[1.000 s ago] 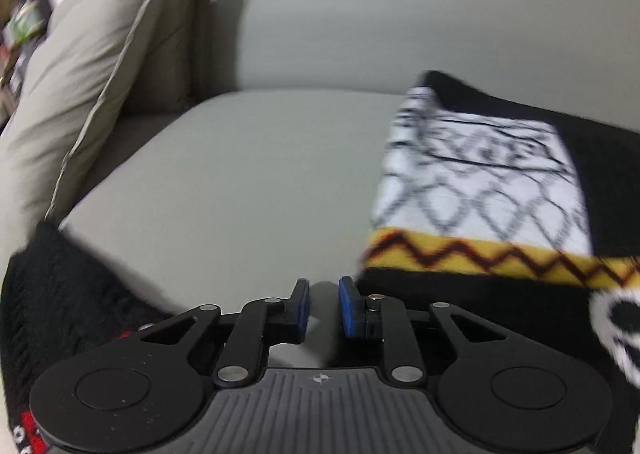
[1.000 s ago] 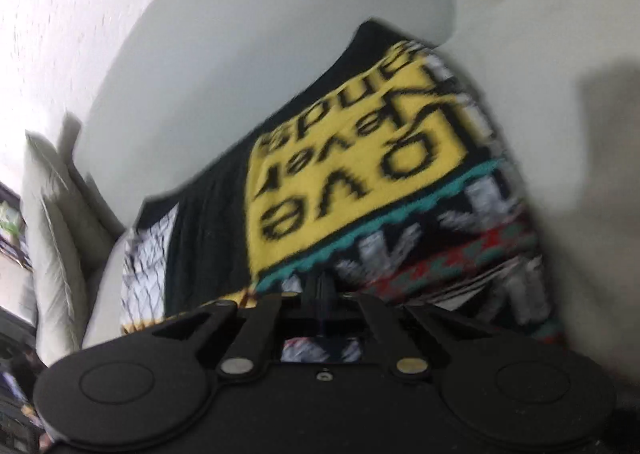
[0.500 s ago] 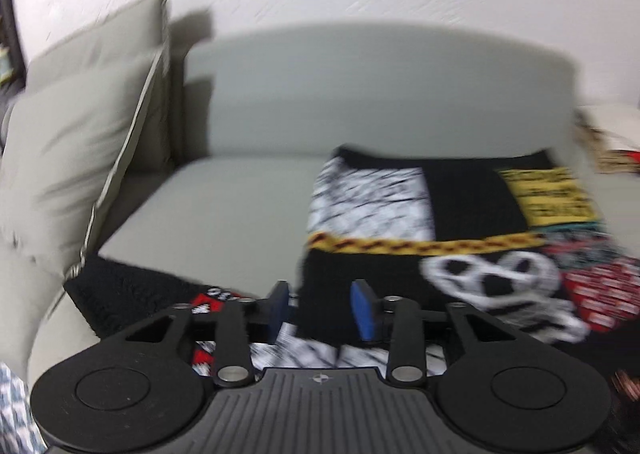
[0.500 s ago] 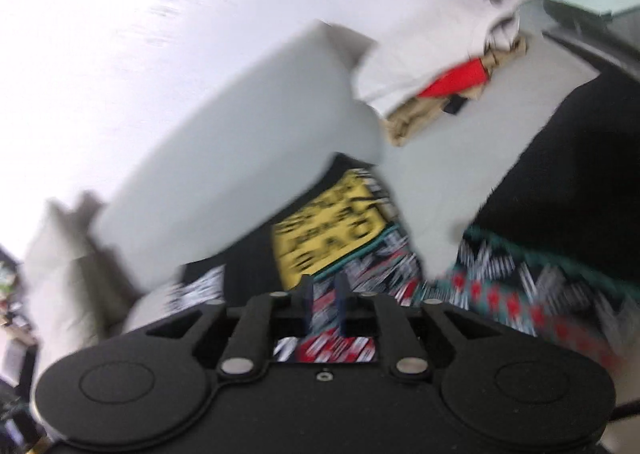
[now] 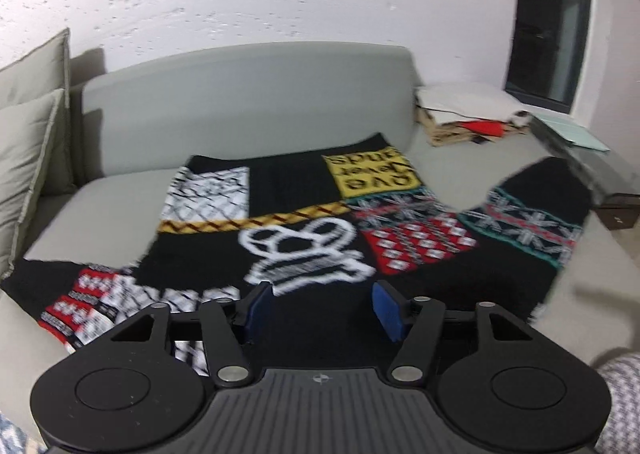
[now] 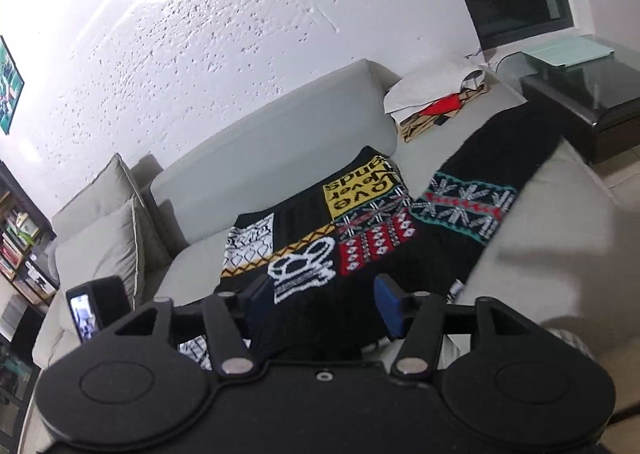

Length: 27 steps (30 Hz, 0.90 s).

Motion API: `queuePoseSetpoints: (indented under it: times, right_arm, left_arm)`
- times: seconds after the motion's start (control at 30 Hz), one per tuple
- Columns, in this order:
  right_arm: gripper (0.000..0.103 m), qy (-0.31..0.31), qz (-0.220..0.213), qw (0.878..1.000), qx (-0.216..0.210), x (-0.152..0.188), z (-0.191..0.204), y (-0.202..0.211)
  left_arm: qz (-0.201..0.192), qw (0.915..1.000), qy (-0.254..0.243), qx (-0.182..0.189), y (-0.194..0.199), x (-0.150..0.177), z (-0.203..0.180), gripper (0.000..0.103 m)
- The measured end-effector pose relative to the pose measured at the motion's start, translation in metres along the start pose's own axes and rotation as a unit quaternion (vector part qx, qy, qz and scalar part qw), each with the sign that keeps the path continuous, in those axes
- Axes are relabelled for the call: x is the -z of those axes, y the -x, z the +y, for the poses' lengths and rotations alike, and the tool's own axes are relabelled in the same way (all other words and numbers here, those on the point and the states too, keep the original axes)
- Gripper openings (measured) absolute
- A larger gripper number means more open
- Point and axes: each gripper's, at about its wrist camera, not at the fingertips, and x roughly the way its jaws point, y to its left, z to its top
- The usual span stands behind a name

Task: Fold clothes

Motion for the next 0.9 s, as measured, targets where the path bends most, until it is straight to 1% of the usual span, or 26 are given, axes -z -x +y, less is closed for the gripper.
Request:
queuePoseSetpoints:
  times: [0.07, 0.13, 0.17, 0.2, 0.37, 0.47, 0.67, 0.8, 0.9]
  right_arm:
    - [0.056, 0.007, -0.001, 1.0, -0.002, 0.003, 0.002, 0.006]
    - [0.06, 0.005, -0.003, 1.0, -0.012, 0.002, 0.004, 0.011]
    - [0.068, 0.002, -0.003, 1.0, -0.016, 0.003, 0.004, 0.014]
    - [0.072, 0.0, -0.004, 1.0, -0.018, 0.005, 0.005, 0.018]
    - [0.073, 0.009, -0.006, 1.0, -0.016, 0.013, 0.006, 0.024]
    - [0.073, 0.007, 0.0, 1.0, -0.015, 0.017, 0.006, 0.021]
    - [0.077, 0.003, 0.016, 1.0, -0.009, 0.026, 0.004, 0.015]
    - [0.077, -0.01, 0.017, 1.0, -0.004, 0.029, -0.001, 0.017]
    - [0.078, -0.016, 0.017, 1.0, -0.002, 0.03, -0.002, 0.018]
  left_arm:
    - [0.006, 1.0, -0.004, 0.006, 0.004, 0.006, -0.008, 0.062]
    - [0.013, 0.9999, -0.006, 0.004, 0.005, 0.009, -0.011, 0.062]
    - [0.016, 0.9999, -0.005, 0.003, 0.005, 0.009, -0.012, 0.062]
    - [0.019, 0.9998, -0.003, 0.001, 0.005, 0.009, -0.013, 0.062]
    - [0.023, 0.9997, 0.0, 0.002, 0.01, 0.011, -0.013, 0.064]
    - [0.027, 0.9996, -0.005, 0.003, 0.011, 0.014, -0.014, 0.068]
    - [0.043, 0.999, -0.004, -0.002, 0.004, 0.019, -0.015, 0.069]
    - [0.053, 0.9985, -0.005, 0.007, 0.001, 0.02, -0.02, 0.073]
    - [0.052, 0.9985, -0.007, 0.012, 0.001, 0.021, -0.023, 0.074]
